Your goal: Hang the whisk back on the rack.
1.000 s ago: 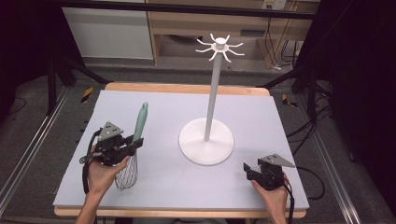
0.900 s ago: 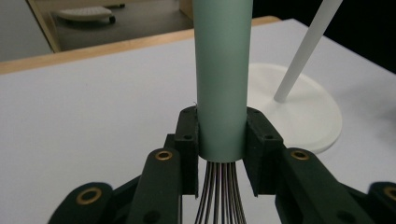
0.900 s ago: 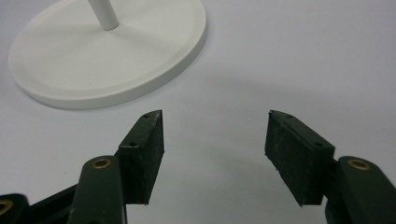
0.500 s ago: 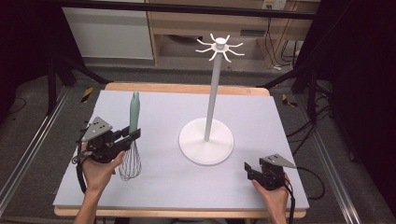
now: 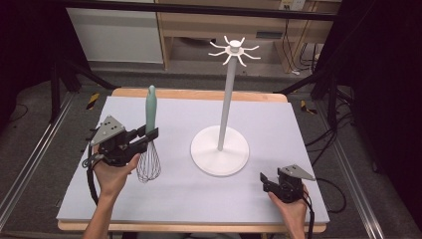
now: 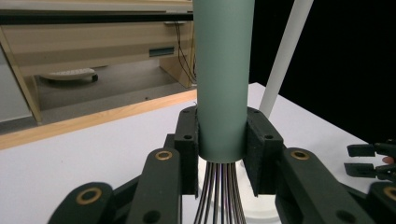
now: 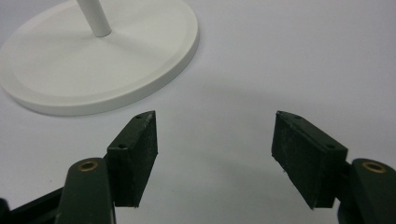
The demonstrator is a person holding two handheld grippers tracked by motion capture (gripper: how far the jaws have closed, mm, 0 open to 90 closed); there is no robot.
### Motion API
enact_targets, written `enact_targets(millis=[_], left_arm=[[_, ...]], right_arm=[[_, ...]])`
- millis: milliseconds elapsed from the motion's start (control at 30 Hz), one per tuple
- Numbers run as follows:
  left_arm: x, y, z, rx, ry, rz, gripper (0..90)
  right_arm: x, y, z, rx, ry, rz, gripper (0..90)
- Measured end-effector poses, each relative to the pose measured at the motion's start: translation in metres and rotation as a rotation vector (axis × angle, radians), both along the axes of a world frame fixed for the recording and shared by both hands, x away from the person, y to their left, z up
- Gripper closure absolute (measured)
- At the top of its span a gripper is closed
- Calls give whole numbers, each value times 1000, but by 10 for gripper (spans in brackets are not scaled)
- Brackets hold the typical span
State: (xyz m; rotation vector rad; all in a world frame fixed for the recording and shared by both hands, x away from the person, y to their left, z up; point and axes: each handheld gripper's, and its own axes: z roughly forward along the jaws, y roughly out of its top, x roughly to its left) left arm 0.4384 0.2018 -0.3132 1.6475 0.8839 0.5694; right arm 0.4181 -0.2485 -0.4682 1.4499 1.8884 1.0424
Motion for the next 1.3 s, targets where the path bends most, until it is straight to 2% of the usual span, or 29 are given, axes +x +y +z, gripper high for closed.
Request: enact_targets(millis=[167,633,767,900,1167,1300], left_arm=[[2,-8,7,-18,-13,-14,686],[10,-27,30,-29,-61,-61,686],[12,-31,35,-18,-76,-64,686],[18,-37,37,-32,-78,-72,685],[24,-46,43,-21,-91,-83,686],[25,-50,47,-15,-98,-105,686]], right_arm=[[0,-1,0,0,-10,-2,310],[2,-2,-3,-6,-6,6,305],[2,-1,-3,-12,-9,5,302],[2,-1,-2,-10,-9,3,300],[2,-2,-3,-9,-11,1,300],[2,-2,-3,-4,-11,2,300]])
